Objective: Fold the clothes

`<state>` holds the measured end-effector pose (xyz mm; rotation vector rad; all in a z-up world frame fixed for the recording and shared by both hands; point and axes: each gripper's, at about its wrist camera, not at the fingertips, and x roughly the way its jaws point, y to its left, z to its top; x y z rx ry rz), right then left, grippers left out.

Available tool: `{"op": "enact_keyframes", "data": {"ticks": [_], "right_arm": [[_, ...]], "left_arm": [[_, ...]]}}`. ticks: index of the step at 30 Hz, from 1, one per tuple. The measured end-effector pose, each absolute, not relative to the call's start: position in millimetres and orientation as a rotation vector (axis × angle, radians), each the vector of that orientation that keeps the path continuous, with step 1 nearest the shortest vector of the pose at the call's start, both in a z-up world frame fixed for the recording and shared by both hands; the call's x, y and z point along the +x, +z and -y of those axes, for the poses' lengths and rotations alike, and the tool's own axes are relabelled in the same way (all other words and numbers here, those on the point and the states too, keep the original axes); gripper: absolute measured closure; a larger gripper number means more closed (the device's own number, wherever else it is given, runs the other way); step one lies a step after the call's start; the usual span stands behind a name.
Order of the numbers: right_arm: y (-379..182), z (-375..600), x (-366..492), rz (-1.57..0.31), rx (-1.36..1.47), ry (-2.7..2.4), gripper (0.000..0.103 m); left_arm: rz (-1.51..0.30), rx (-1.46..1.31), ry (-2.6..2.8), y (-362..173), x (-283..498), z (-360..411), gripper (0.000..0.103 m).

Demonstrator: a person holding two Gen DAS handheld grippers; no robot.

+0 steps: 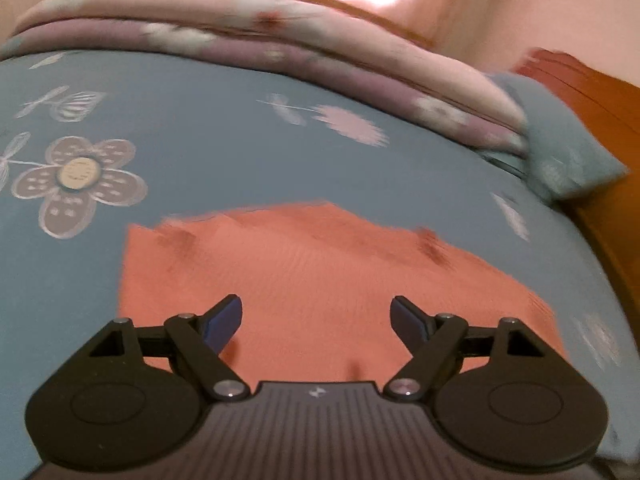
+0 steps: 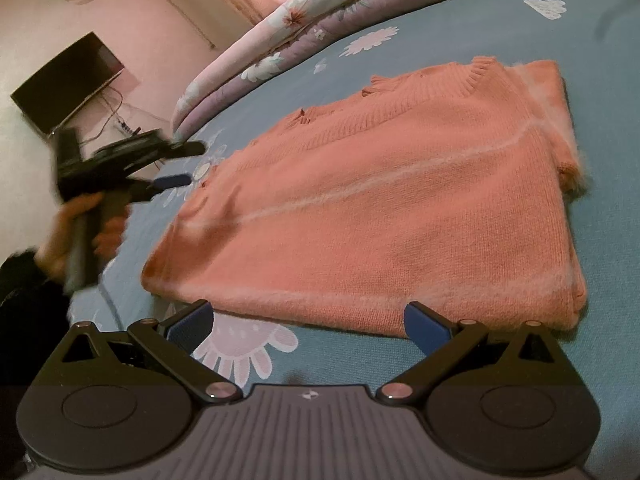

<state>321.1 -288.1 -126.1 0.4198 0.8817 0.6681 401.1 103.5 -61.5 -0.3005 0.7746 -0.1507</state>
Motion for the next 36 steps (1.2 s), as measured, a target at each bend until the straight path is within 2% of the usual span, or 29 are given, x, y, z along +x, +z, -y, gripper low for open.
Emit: {"op": "enact_keyframes", "data": {"ticks": [3, 9, 14, 16, 19, 21, 22, 25, 27, 29, 34, 36], "right_arm": [[-121.0, 290.9, 321.2, -0.894, 0.44, 0.655, 0.0], [-88.4, 319.5, 312.3, -0.722, 0.49, 0.629, 0.0], [-115.5, 327.9, 337.4, -0.862, 0.494, 0.466, 0.002], [-113.8, 332.6, 339.2, -0.845, 0.489, 0.467, 0.003], [-85.6, 340.3, 330.7, -0.682, 0.442, 0.446, 0.003], [-77.2, 343.8, 332.5, -0.615, 0.447, 0.443, 0.011], [-76.9, 344.9, 336.0, -0.608, 0.464, 0.445, 0.021], [-95.0, 343.5, 355.2, -0.671, 0.509, 0.414, 0.037], [-109.9, 340.5, 368.1, -0.729, 0.511, 0.357, 0.037], [-120.3, 344.0, 374.0, -0.754, 0.542, 0.323, 0.048], [-109.5, 356.3, 365.3, -0.714, 0.559, 0.286, 0.048], [-102.9, 354.4, 356.6, -0.706, 0.541, 0.308, 0.042]], "left_arm": [[-0.808, -0.265, -0.235, -62.5, 365.4, -78.6, 0.018], [-0.798, -0.122, -0.273, -87.7, 321.2, -40.2, 0.018], [-0.756, -0.068, -0.302, -92.6, 300.3, -23.8, 0.018], [-0.741, -0.077, -0.309, -92.5, 293.6, -24.8, 0.018], [-0.658, -0.079, -0.338, -92.0, 286.1, -31.9, 0.014], [-0.659, -0.065, -0.366, -92.8, 283.7, -33.2, 0.012], [-0.65, -0.069, -0.372, -91.6, 283.0, -35.6, 0.012], [-0.622, -0.099, -0.388, -88.1, 280.8, -45.2, 0.012], [-0.623, -0.13, -0.382, -87.0, 279.9, -52.1, 0.012], [-0.624, -0.146, -0.366, -86.0, 279.6, -57.6, 0.012], [-0.623, -0.174, -0.354, -84.3, 277.9, -66.6, 0.012], [-0.623, -0.191, -0.343, -84.4, 278.6, -70.2, 0.012]]}}
